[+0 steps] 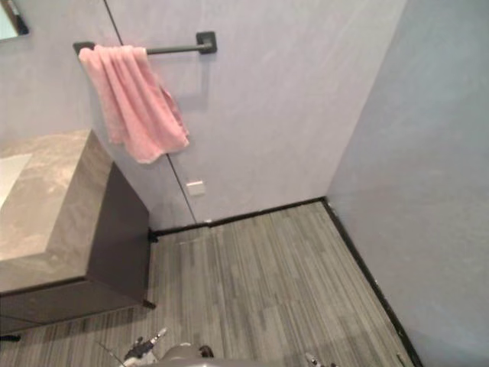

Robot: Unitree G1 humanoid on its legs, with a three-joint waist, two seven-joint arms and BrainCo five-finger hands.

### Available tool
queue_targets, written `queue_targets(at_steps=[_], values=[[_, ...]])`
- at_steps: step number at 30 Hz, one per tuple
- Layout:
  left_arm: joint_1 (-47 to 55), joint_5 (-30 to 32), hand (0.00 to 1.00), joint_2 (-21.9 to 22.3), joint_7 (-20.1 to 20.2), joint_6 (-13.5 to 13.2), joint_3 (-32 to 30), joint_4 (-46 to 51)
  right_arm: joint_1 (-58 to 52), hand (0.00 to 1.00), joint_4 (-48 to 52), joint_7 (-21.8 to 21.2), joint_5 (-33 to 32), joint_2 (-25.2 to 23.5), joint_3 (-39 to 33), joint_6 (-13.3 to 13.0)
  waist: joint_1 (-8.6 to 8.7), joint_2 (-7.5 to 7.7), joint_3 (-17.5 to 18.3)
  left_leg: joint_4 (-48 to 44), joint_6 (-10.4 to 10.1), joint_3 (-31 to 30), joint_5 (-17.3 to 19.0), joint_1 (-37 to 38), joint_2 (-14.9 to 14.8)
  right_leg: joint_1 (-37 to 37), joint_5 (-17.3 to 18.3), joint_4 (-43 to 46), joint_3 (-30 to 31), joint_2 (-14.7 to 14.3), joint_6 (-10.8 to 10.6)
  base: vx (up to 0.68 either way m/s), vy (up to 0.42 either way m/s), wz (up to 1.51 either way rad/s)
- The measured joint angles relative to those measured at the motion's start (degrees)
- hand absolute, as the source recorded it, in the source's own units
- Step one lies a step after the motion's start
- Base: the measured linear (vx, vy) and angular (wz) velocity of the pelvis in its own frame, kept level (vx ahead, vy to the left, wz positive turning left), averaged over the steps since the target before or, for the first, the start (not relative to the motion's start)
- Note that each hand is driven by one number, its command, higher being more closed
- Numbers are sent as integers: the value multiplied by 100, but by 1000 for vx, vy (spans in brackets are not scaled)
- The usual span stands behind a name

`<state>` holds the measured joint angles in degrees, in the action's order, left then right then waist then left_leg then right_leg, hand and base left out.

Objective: Organize washtable

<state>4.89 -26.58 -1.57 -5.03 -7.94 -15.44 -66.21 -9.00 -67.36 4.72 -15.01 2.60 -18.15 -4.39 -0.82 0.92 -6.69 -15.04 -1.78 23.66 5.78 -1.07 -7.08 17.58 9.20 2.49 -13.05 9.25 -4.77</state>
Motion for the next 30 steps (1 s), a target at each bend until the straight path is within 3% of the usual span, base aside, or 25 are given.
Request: queue_targets(at_steps=[1, 2, 3, 4, 6, 7, 9, 10, 11, 13, 15, 16, 17, 19, 22, 24, 25, 27, 29, 30], values=[[15, 2, 0, 33, 0, 5, -9, -25, -5, 0, -7, -3, 1, 32, -25, 12, 3, -19, 15, 236, 2, -2, 0, 148, 51, -171, 1, 340, 132, 34, 1, 39, 75, -38], [39, 2, 0, 110, 0, 16, -40, -36, -22, 0, -7, -6, 15, 71, -161, 37, -12, -112, 25, 637, -13, -70, 38, 413, 140, -520, 25, 1170, 411, 68, 5, 34, 122, -66], [74, 28, 0, 123, 4, 23, -24, -57, -16, 0, 21, 11, 8, 70, -275, 44, -4, -210, 18, 978, -16, -136, 39, 738, 227, -1252, 76, 2866, 754, 123, 39, 0, 122, -57], [76, 31, 0, 93, 4, 25, -23, -74, -19, 0, 33, 11, 2, 47, -274, 45, 21, -201, -3, 993, -17, -116, 38, 804, 259, -1431, 38, 3292, 826, 174, 67, 21, 104, -33], [76, 114, 0, -99, 4, 84, 16, -148, -166, 0, 80, 48, -23, -158, -282, 61, 155, 145, -16, 1355, -14, -131, 36, 1389, 605, -1914, -505, 4721, 850, 616, 141, 109, 88, -1], [64, 195, 0, -110, 5, 94, 17, -155, -170, 0, 81, 57, -22, -173, -297, 41, 168, 153, -20, 1423, -7, -131, 37, 1481, 634, -1998, -632, 4904, 813, 681, 165, 181, 71, -12], [3, 537, 0, -133, 12, 132, 92, -186, -129, 0, 95, 32, -28, -161, -354, 36, 248, 104, -33, 1453, 107, -240, 89, 1599, 570, -2275, 14, 5222, 557, 688, 124, 155, 15, -5], [-76, 772, 0, -146, 54, 150, 274, -268, -100, 0, 143, 6, -29, -154, -344, 36, 362, -8, -53, 1456, 116, -337, 101, 1649, 407, -2436, 477, 4908, 220, 517, 73, 145, -48, 18], [-128, 834, 0, -137, 86, 155, 305, -341, -98, 0, 149, 2, -35, -147, -343, 31, 362, -26, -85, 1466, 111, -363, 107, 1679, 332, -2495, 563, 4675, 162, 400, 58, 204, -96, 29], [-262, 1060, 0, -157, 146, 237, 320, -358, -116, 0, 215, 2, -40, -155, -340, 31, 361, -46, -169, 1560, 45, -467, 148, 1730, 113, -2653, 528, 3353, 242, -90, 50, 244, -163, 33], [-246, 1233, 0, -102, 194, 244, 62, -290, -158, 0, 264, 3, -45, -164, -319, 32, 342, -33, -168, 1664, -59, -533, 206, 1825, 71, -2723, 73, 1921, 698, -336, 78, 310, -211, 37], [-211, 1367, 0, -34, 217, 250, -165, -226, -167, 0, 284, 3, -88, -140, -248, 42, 339, -34, -165, 1666, -193, -589, 279, 1886, 62, -2665, -583, 1522, 930, -407, 140, 419, -229, 36], [-115, 1462, 0, 197, 235, 256, -442, -147, -223, 0, 349, -17, -132, 6, -160, 34, 337, -170, -131, 1710, -324, -581, 299, 1995, -90, -2577, -703, 1558, 848, -581, 314, 431, -198, 29], [-87, 1629, 0, 373, 257, 250, -553, -50, -176, 0, 369, -9, -138, 88, -155, -17, 334, -351, -114, 1708, -553, -503, 113, 2045, -237, -2607, -388, 1816, 703, -662, 408, 399, -148, 25], [-22, 1637, 0, 418, 280, 255, -688, 102, -169, 0, 360, 6, -129, 98, -118, -16, 320, -320, -93, 1499, -605, -500, -180, 2144, -438, -2190, -110, 1785, 426, -730, 520, 382, -231, 50], [16, 1607, 0, 369, 342, 252, -1066, 333, -150, 0, 392, 16, -62, -22, -105, -16, 300, -129, -68, 57, -554, -811, -83, 1512, -687, -1760, -87, 1407, 225, -713, 564, 266, -261, 55], [11, 1589, 0, 349, 348, 247, -1189, 401, -156, 0, 481, 16, -10, -63, -108, -13, 247, -44, -91, -1153, -537, -974, -36, 925, -925, -1578, -88, 1232, 111, -737, 566, 127, -170, 36], [33, 1476, 0, 344, 333, 250, -1091, 398, -186, 0, 516, 16, 19, -72, -231, -16, 125, -81, -97, -2069, -519, -866, 15, 419, -1209, -1129, -86, 932, -122, -776, 605, 158, -151, 37], [37, 1354, 0, 330, 283, 241, -926, 390, -181, 0, 491, 13, 161, -85, -354, 2, 108, -98, -85, -1595, -484, -622, 31, 446, -1151, -869, -86, 759, -188, -730, 605, 98, -14, 22], [36, 1311, 0, 318, 227, 238, -828, 375, -157, 0, 471, 11, 215, -117, -398, 4, 45, -94, -72, -854, -474, -566, -13, 524, -933, -797, -76, 713, -158, -679, 585, 78, 63, 4]])
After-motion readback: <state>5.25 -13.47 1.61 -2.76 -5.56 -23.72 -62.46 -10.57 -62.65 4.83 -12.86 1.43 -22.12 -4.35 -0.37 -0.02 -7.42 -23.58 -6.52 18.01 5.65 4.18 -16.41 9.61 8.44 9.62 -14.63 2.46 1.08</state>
